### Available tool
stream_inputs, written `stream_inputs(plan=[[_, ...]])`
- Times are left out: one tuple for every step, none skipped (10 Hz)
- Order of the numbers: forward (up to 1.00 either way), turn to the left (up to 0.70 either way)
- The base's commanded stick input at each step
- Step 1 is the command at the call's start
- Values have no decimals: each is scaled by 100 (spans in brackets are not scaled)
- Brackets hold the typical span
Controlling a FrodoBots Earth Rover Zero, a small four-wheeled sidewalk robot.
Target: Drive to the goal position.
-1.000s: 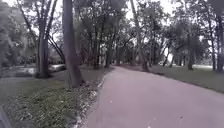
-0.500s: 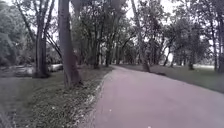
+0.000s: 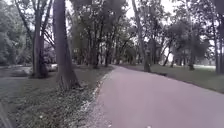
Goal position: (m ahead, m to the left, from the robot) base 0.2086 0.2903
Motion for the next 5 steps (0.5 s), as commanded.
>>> stream_inputs(plan=[[70,0],[70,-2],[70,-5],[70,-7],[70,-10]])
